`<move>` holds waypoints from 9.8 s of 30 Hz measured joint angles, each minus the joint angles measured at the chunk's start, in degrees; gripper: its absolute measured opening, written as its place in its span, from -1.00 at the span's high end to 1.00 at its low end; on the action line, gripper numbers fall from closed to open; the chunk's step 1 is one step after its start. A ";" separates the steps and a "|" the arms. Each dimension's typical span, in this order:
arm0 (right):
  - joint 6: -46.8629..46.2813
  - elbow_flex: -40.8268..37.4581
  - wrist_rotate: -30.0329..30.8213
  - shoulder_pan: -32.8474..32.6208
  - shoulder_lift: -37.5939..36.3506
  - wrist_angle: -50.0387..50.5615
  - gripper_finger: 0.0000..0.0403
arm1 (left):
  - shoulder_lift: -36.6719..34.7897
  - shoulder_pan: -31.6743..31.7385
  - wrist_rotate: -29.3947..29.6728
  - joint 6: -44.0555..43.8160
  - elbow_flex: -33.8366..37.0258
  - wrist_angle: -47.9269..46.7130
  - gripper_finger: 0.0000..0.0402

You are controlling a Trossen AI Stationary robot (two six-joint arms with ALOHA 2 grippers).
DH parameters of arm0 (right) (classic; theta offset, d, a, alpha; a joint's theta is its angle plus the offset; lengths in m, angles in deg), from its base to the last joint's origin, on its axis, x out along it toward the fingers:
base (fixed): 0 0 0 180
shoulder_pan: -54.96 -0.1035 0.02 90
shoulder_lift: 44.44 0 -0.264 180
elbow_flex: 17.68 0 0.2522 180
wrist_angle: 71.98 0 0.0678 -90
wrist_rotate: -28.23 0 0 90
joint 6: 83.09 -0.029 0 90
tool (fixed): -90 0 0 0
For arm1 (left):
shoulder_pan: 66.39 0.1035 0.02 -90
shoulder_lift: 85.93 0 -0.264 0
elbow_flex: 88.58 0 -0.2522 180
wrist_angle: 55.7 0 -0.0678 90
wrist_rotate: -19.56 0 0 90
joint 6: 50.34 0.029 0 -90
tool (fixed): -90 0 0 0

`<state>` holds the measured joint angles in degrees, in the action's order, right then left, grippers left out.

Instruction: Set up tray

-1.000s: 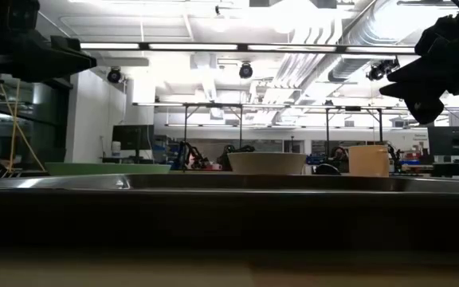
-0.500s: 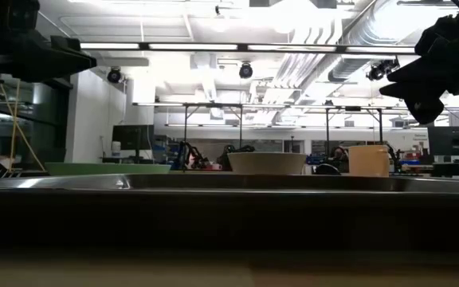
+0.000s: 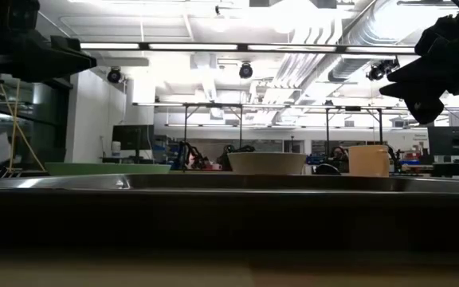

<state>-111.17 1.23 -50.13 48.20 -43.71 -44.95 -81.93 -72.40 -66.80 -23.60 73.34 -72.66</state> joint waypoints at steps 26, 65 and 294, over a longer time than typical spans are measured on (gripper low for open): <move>-0.37 -0.11 1.92 0.00 0.00 -1.56 0.51 | 0.01 -0.01 0.00 0.00 0.00 -0.35 0.52; -0.39 0.02 1.92 0.00 0.00 -1.58 0.51 | 0.01 -0.02 0.02 0.00 0.00 -0.35 0.52; -0.12 51.15 -1.31 62.60 71.76 39.70 0.51 | 0.01 -0.02 4.85 -1.75 0.00 -1.18 0.52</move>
<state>-111.28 52.37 -51.44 110.79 28.05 -5.25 -81.92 -72.42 -61.95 -25.35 73.34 -73.84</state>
